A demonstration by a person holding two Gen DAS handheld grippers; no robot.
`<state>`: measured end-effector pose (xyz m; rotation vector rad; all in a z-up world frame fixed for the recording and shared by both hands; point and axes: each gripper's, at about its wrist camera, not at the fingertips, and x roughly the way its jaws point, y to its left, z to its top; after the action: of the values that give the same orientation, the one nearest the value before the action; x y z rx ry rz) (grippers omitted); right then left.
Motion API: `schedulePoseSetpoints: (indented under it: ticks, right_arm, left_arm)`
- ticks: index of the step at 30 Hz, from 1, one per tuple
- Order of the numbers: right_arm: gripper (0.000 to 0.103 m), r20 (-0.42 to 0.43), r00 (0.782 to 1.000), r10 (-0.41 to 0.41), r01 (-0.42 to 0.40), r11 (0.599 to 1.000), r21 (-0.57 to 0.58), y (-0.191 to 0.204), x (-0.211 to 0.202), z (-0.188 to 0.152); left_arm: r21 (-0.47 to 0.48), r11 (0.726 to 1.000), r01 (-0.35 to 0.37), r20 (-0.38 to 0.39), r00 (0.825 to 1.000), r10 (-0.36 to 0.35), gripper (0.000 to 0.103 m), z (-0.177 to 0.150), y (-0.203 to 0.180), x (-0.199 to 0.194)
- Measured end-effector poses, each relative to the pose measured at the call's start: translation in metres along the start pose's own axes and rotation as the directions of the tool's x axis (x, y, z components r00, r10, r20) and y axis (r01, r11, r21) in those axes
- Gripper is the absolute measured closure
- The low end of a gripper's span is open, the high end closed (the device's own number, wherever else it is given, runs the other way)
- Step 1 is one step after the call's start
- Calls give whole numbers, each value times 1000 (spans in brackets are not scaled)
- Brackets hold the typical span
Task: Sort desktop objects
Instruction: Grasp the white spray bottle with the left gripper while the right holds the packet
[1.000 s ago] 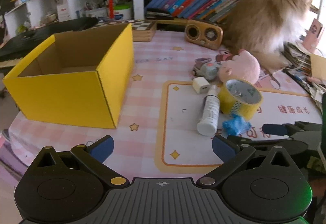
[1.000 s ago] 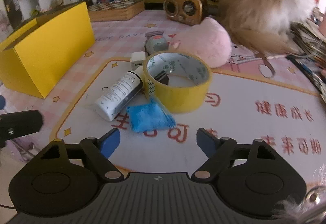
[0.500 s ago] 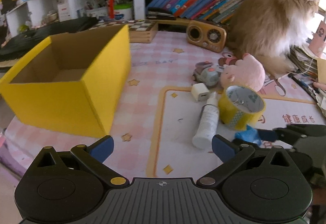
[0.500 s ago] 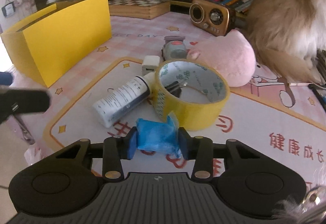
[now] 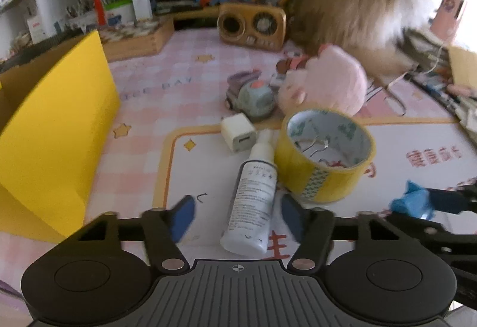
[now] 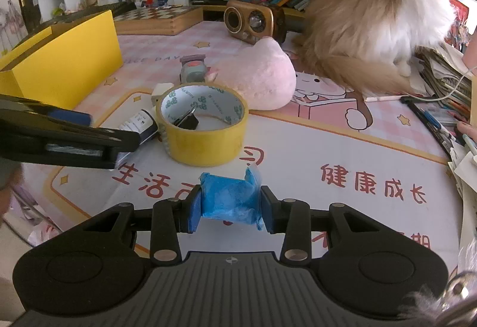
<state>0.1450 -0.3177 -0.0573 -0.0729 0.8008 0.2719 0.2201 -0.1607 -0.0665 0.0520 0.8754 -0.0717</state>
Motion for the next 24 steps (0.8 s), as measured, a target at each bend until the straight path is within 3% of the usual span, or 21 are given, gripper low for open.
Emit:
schedulePoseSetpoints:
  ticks: [6, 12, 15, 24]
  right_arm:
    - [66, -4, 1000, 20, -20, 1000, 2, 2, -1, 1]
    - [66, -13, 999, 39, -39, 999, 5, 4, 0, 2]
    - [66, -7, 999, 32, -31, 999, 13, 3, -1, 4]
    - [66, 18, 998, 62, -62, 997, 34, 9, -3, 12]
  left_arm:
    - [33, 999, 31, -19, 999, -31, 66, 3, -6, 15]
    - [61, 997, 36, -12, 999, -36, 72, 2, -8, 15]
    - [34, 999, 37, -11, 999, -37, 72, 3, -4, 9]
    - [-45, 997, 63, 94, 994, -59, 72, 7, 14, -38]
